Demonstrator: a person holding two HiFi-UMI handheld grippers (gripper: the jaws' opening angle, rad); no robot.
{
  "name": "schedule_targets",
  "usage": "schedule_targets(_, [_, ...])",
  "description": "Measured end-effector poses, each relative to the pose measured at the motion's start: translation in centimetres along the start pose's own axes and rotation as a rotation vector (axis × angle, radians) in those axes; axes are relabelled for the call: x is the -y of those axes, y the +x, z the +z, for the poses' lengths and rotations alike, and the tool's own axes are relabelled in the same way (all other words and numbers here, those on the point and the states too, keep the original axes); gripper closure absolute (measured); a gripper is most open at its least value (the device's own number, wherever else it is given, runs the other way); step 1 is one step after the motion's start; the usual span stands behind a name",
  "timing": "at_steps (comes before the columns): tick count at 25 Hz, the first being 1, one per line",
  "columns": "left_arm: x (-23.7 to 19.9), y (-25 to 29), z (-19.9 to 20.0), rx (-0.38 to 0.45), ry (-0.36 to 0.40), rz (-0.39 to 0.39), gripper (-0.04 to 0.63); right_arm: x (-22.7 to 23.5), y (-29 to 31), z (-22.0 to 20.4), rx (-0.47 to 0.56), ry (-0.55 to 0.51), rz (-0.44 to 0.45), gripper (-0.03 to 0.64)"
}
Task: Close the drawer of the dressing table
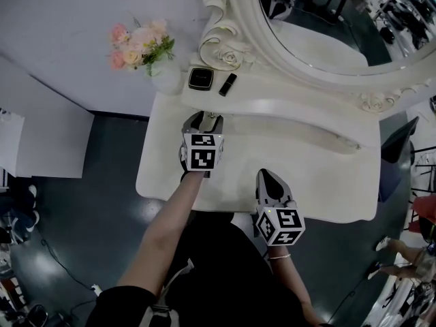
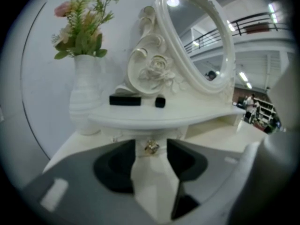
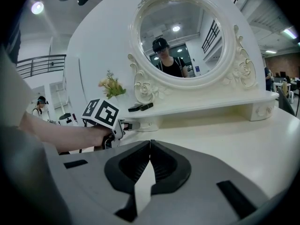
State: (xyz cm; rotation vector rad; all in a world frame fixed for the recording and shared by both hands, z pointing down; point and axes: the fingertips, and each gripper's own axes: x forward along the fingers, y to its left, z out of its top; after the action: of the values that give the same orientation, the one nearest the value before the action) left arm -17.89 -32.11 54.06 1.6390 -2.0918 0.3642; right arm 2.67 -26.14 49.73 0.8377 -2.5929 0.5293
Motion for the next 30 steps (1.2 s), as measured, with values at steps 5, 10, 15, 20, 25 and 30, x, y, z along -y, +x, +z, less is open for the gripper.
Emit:
schedule_targets(5, [-0.3,-1.4,0.1,0.014,0.006,-0.005,0.39,-0.4,-0.3,0.4,0.018,-0.011,0.005,0.612])
schedule_targets(10, [-0.2,-3.3,0.4,0.034,0.012,-0.021,0.407,-0.7,-1.0,0.8,0.039,-0.017,0.0,0.612])
schedule_targets(15, [0.3,-5.4,0.7,0.065,0.021,-0.047,0.416,-1.0,-1.6,1.0,0.061,-0.023,-0.006,0.612])
schedule_targets(20, [0.7,-7.8,1.1,0.1,0.027,-0.065,0.424,-1.6,-2.3,1.3,0.083,-0.029,-0.005,0.612])
schedule_targets(25, [1.4,-10.3,1.5,0.138,0.042,-0.088,0.449,-2.2,-3.0,1.4,0.1,-0.039,0.0,0.612])
schedule_targets(30, [1.9,-12.6,1.7,0.164,0.044,-0.111,0.471,-2.7,-3.6,1.8,0.118,-0.045,0.0,0.612])
